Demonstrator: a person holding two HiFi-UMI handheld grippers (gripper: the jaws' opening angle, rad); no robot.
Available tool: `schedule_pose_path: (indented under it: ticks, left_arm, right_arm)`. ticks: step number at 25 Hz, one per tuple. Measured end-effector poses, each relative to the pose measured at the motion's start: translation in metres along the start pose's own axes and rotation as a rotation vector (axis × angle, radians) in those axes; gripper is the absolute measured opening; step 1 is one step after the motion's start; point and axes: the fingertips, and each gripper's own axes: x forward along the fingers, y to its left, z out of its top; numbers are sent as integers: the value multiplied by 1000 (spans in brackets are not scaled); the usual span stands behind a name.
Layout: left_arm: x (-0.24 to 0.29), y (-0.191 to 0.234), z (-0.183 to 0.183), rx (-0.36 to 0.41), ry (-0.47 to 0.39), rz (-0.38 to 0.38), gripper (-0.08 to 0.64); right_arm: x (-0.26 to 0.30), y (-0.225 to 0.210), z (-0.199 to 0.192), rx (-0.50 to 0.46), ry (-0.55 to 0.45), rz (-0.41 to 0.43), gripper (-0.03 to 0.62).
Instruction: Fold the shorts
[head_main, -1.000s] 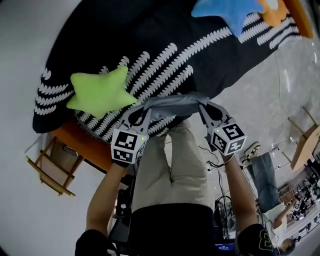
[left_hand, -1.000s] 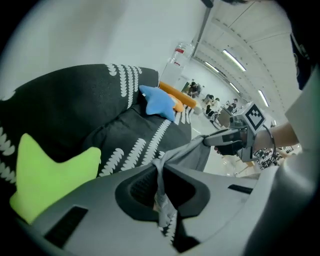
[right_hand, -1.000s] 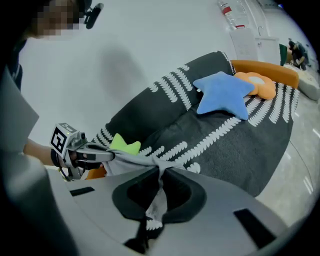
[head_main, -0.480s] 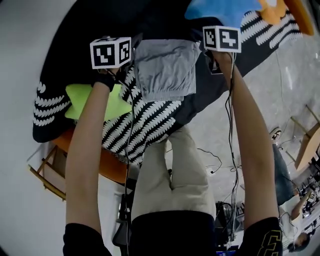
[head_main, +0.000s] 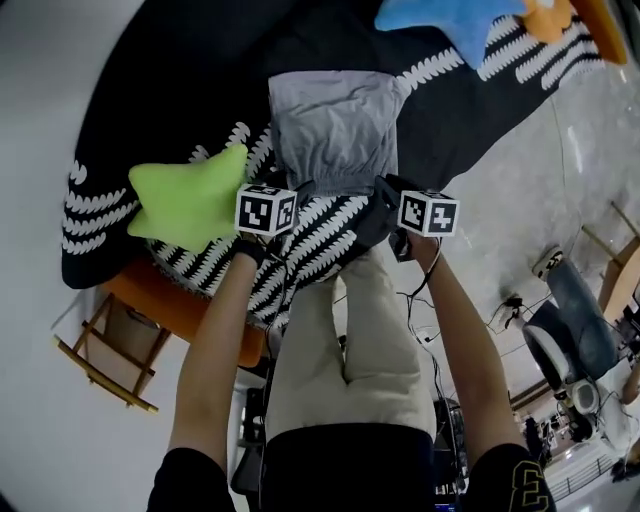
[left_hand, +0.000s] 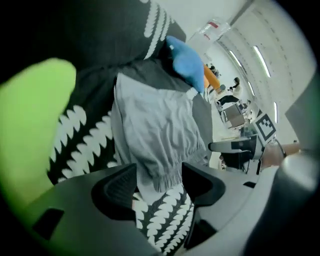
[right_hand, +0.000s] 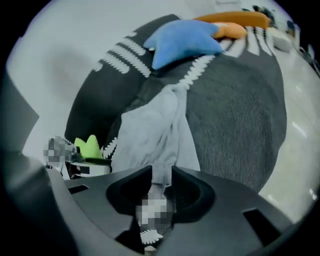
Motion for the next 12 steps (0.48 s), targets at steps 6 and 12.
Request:
schedule_pose_path:
  ticks: [6, 12]
  left_arm:
    - [-10, 18, -32, -68, 6, 8, 82]
    - [-18, 14, -62, 7, -23, -24, 43]
  right_arm:
    - [18, 15, -26, 182, -80, -37, 55]
    - [4, 32, -56, 123, -124, -76, 46]
